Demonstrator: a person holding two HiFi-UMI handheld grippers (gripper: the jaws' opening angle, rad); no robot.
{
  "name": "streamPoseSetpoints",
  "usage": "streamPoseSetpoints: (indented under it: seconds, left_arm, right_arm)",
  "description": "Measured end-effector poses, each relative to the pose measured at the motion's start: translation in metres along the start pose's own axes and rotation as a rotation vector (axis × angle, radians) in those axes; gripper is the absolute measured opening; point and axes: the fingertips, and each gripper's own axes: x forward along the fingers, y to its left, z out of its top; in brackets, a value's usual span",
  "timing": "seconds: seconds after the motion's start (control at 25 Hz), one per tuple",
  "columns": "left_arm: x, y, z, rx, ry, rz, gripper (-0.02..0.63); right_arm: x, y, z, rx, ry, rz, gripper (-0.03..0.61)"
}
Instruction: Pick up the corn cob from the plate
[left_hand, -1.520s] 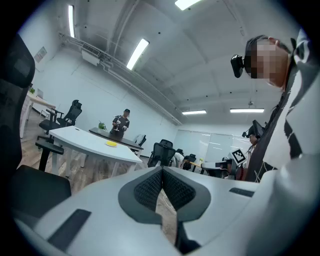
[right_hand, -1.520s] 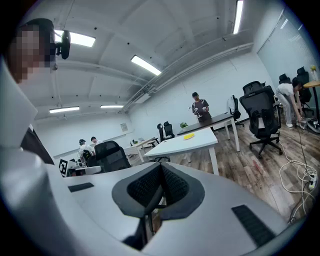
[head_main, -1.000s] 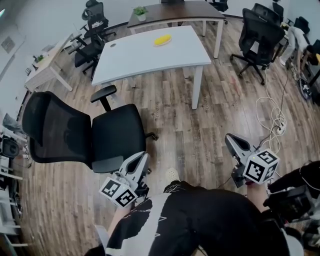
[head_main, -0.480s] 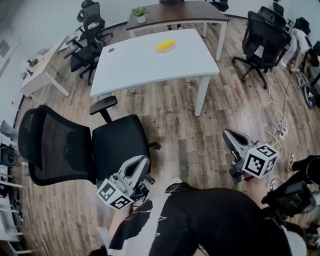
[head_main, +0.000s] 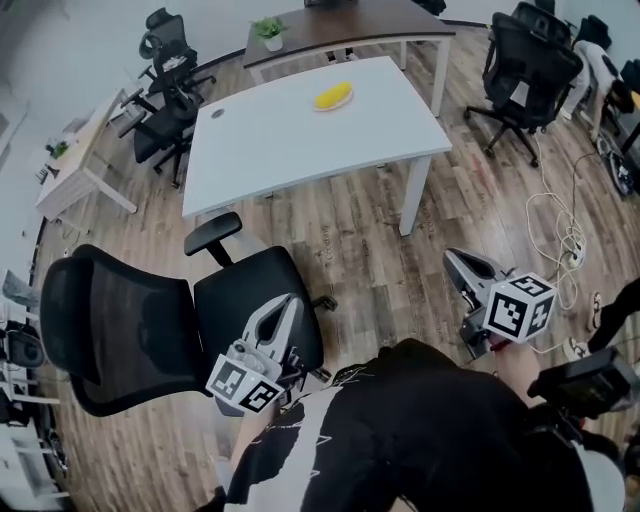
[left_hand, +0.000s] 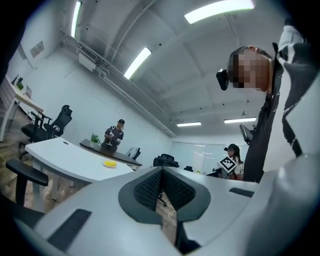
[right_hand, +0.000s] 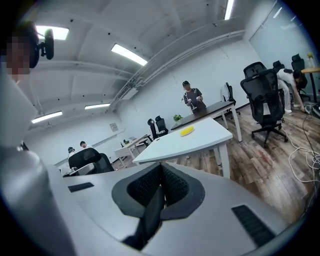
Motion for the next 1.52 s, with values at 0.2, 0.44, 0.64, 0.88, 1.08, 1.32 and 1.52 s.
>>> streamPoseSetpoints:
  seconds: [0.2,0.44,0.64,0.88,1.08,1.32,1.52]
  left_arm:
    - [0.017,0.039,-0.008,-0.144,0.049,0.085,0.011]
    - [0.038,0.07,-0.004,-0.135,0.054,0.154,0.012]
    - [0.078,0.093,0.004,-0.134,0.039,0.188,0.012]
    - [0.129,0.128,0.005,-0.167,0.03,0.252,0.012]
    - [0.165,0.156,0.024,-0.117,-0.07,0.328,0.012]
    - [0.223,0.189,0.02,-0.16,-0.099,0.358,0.012]
    - [0.265,0.206,0.002,-0.191,-0.076,0.386,0.012]
  right_arm:
    - [0.029,-0.007,0.008,0.097,0.01,0.0,0.015]
    - [0.069,-0.022,0.028,0.139,0.002,0.041,0.015]
    - [0.112,-0.051,0.057,0.155,0.0,0.108,0.015]
    - [0.172,-0.082,0.104,0.146,0.043,0.158,0.015]
    - [0.216,-0.106,0.139,0.126,0.099,0.183,0.015]
    - [0.253,-0.154,0.173,0.118,0.13,0.182,0.015]
    - [0.276,-0.188,0.189,0.115,0.151,0.187,0.015]
